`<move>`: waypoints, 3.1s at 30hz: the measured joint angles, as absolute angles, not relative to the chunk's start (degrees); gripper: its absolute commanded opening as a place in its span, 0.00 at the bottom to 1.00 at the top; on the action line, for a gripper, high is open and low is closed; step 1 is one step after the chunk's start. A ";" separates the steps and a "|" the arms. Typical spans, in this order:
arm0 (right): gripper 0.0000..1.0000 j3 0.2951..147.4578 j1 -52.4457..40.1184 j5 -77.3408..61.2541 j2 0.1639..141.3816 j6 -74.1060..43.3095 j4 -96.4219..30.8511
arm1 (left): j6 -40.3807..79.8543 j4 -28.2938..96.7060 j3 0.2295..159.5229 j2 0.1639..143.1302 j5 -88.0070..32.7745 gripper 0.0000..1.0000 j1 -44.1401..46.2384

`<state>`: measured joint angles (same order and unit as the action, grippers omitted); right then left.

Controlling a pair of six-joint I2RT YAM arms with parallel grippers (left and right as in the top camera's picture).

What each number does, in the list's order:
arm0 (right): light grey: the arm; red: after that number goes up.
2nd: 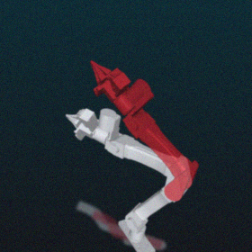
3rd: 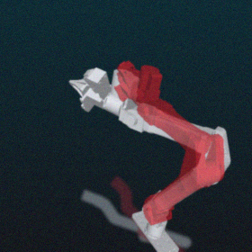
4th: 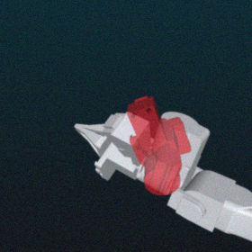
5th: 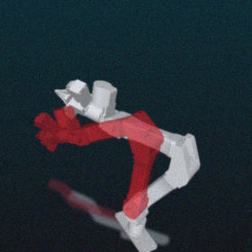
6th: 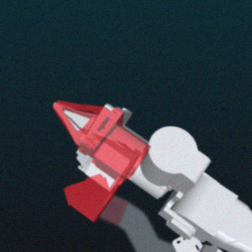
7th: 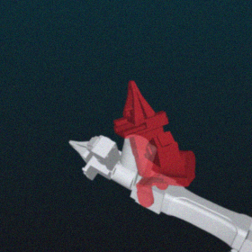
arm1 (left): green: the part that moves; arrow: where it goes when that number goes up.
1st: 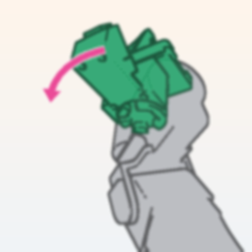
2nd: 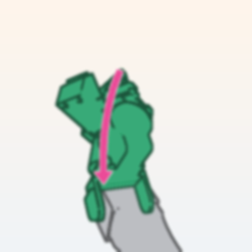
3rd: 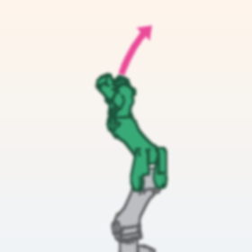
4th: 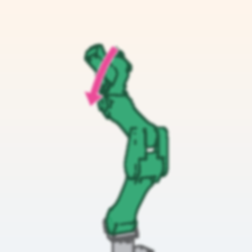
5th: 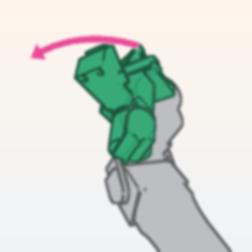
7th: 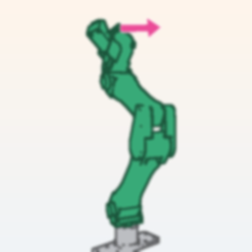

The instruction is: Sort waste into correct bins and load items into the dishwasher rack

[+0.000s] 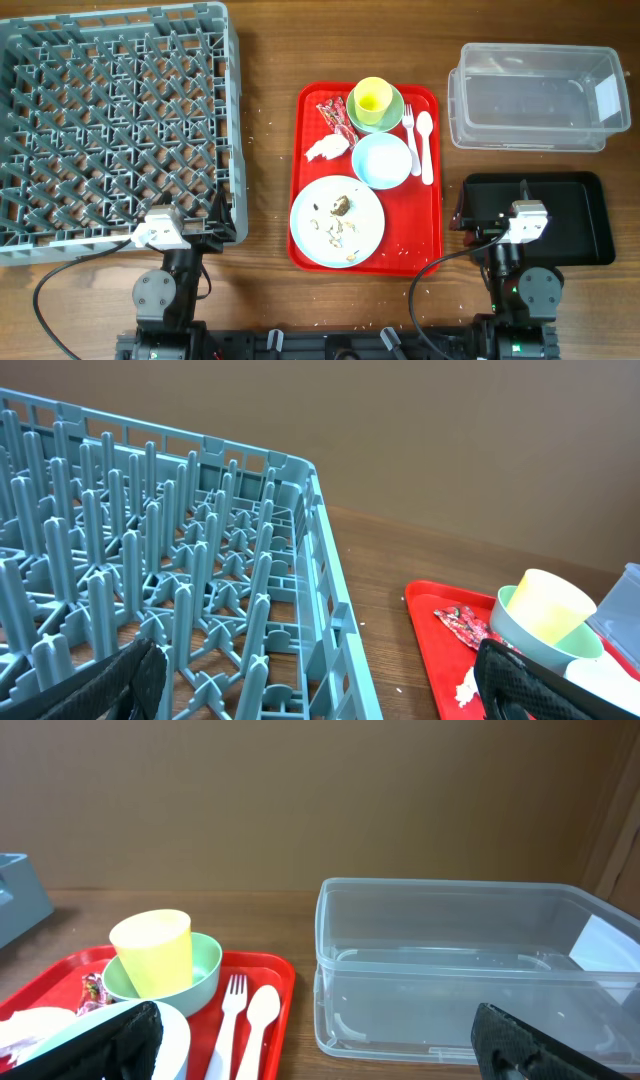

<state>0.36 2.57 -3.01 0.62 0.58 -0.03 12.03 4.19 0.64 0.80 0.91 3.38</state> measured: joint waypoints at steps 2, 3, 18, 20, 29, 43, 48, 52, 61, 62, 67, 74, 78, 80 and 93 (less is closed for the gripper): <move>1.00 0.36 2.57 -3.01 0.62 0.58 -0.03 | 12.03 4.19 0.64 0.80 0.91 1.00 3.38; 1.00 0.36 2.57 -2.98 0.62 0.58 -0.03 | 12.03 4.19 0.64 0.80 0.91 1.00 3.38; 1.00 0.36 2.57 -3.01 0.64 0.58 -0.03 | 12.03 4.19 0.64 0.80 0.91 1.00 3.38; 1.00 0.36 2.57 -3.01 0.64 0.58 -0.01 | 12.03 4.19 0.64 0.80 0.91 1.00 3.38; 1.00 0.36 2.57 -4.08 0.78 -0.36 5.82 | 12.03 4.21 0.64 0.80 0.91 1.00 3.38; 1.00 5.54 2.68 -11.84 5.06 -65.47 42.02 | 12.03 4.19 0.62 0.78 0.91 1.00 3.38; 1.00 41.30 2.83 -24.91 36.64 -37.65 8.80 | 12.01 4.19 0.67 0.78 0.91 1.00 3.38; 1.00 79.48 -1.41 -32.73 67.22 -12.75 -36.91 | 11.99 4.23 0.60 0.80 0.89 1.00 3.38; 0.93 96.25 -21.71 -26.74 99.09 3.16 -41.23 | 11.99 4.12 0.60 0.78 0.89 1.00 3.38; 0.93 96.27 -23.27 -21.61 101.73 3.27 -42.22 | 12.01 4.12 0.60 0.78 0.89 1.00 3.38; 0.71 96.25 -35.35 -2.00 117.08 6.66 -43.66 | 11.99 4.12 0.60 0.78 0.89 1.00 3.38; 0.65 96.25 -36.07 6.52 123.57 9.34 -50.87 | 11.99 4.14 0.60 0.78 0.89 1.00 3.38; 0.47 93.84 -36.07 6.52 123.57 10.24 -50.06 | 11.99 4.12 0.60 0.78 0.89 1.00 3.38; 0.04 93.43 -36.07 6.52 123.57 10.46 -47.62 | 11.99 4.14 0.60 0.78 0.86 1.00 3.38; 0.04 102.96 -15.18 16.01 97.69 -11.22 -46.98 | 11.99 4.12 0.60 0.78 0.86 1.00 3.38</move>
<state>102.96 -15.18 16.01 97.69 -11.22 -46.98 11.99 4.12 0.60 0.78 0.86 3.38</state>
